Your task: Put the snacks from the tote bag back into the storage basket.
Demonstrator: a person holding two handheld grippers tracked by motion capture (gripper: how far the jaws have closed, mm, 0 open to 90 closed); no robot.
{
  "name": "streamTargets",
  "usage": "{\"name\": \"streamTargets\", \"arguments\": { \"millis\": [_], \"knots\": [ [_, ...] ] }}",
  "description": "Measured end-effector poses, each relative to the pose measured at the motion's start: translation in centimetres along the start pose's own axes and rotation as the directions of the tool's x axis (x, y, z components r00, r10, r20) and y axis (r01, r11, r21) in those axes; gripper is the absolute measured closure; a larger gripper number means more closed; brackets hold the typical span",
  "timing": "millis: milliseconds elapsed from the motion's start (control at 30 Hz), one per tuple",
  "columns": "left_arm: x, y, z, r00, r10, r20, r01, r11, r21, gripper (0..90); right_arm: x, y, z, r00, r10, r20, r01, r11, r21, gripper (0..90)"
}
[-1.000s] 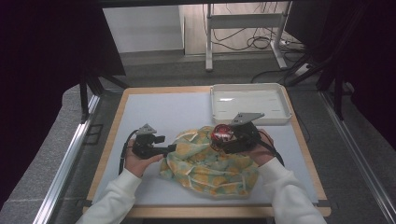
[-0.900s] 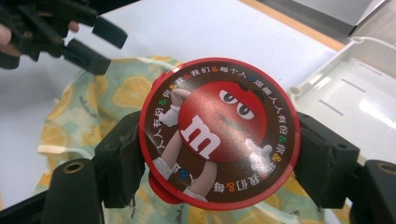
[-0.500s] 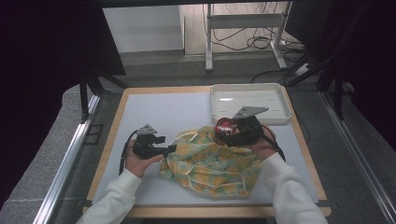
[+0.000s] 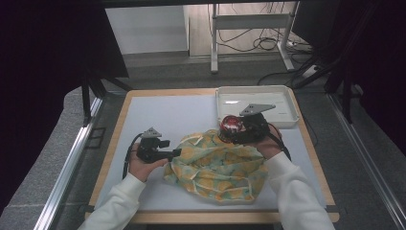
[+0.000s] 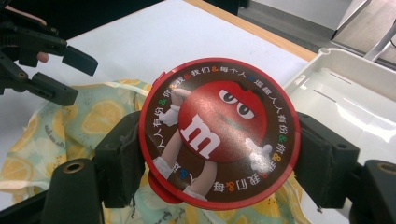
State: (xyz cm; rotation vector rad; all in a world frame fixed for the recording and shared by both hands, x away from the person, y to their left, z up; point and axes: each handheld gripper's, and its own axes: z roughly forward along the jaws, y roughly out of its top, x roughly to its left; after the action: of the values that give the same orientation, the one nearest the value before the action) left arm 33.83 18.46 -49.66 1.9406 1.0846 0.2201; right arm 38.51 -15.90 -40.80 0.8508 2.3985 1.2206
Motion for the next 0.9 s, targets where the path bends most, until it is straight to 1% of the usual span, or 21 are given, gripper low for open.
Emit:
{"name": "streamTargets", "arguments": {
  "millis": [167, 467, 733, 900],
  "knots": [
    [0.0, 0.0, 0.0, 1.0, 0.0, 0.002, 0.0, 1.0, 0.0, 32.1, -0.4, 0.2, 0.4, 1.0, 0.006, 0.0, -0.006, 1.0, 0.0, 25.7],
    [0.0, 0.0, 0.0, 1.0, -0.002, 0.005, 0.002, 1.0, -0.001, 32.1, -1.5, 1.5, 1.0, 0.9998, 0.011, 0.019, -0.011, 1.0, 0.009, 25.7],
    [0.0, 0.0, 0.0, 1.0, 0.003, 0.006, -0.003, 1.0, 0.002, 32.1, -2.2, 2.3, 1.4, 0.9994, 0.003, 0.034, -0.003, 1.0, 0.018, 25.7],
    [0.0, 0.0, 0.0, 1.0, 0.003, 0.007, -0.003, 1.0, 0.003, 32.1, -2.9, 2.7, 1.8, 0.9991, 0.018, 0.039, -0.018, 1.0, 0.019, 25.7]
  ]
}}
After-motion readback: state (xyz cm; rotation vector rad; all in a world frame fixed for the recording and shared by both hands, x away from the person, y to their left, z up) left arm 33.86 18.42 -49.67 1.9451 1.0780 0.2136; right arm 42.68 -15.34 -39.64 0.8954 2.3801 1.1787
